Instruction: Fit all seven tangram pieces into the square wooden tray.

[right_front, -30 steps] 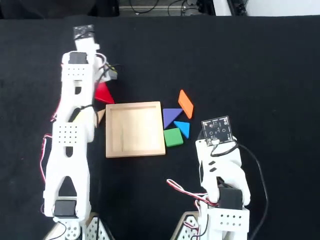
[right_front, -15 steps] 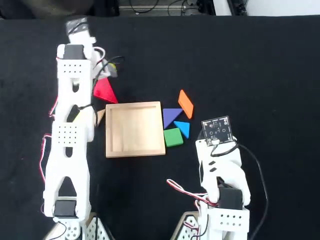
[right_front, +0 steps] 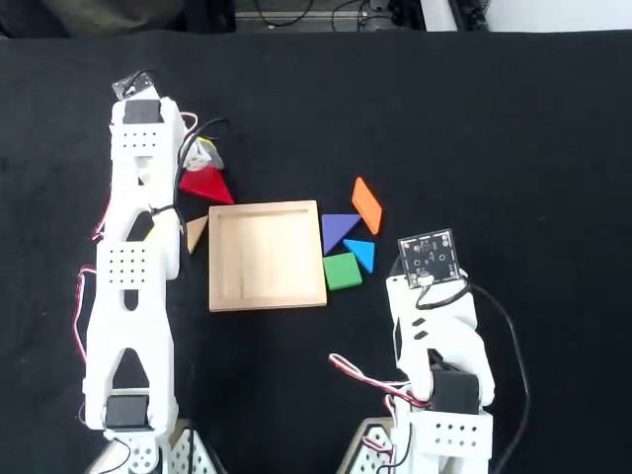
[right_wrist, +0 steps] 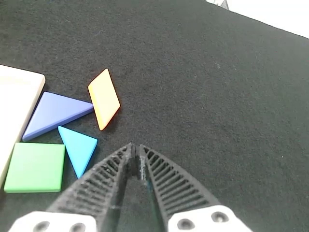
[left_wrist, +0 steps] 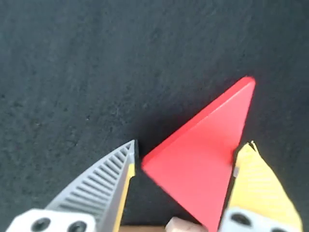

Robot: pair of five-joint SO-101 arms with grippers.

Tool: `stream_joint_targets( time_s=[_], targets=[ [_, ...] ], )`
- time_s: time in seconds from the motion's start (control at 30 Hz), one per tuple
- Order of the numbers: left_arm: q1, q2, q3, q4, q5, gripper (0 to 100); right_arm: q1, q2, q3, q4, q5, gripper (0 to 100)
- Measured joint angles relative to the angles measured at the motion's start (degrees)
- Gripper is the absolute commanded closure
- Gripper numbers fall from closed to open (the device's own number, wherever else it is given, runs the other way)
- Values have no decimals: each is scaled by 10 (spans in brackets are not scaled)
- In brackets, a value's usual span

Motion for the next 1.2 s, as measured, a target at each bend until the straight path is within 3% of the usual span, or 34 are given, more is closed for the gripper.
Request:
stream_joint_targets(
  time_s=[0.33,0.6,1.2],
  targets=[
    [12,4,-1,-20,1,674,0,0,0,0,0,984],
    [18,4,-21,48,23,674,0,0,0,0,0,984],
    [13,4,-20,55,34,674,0,0,0,0,0,984]
  ],
)
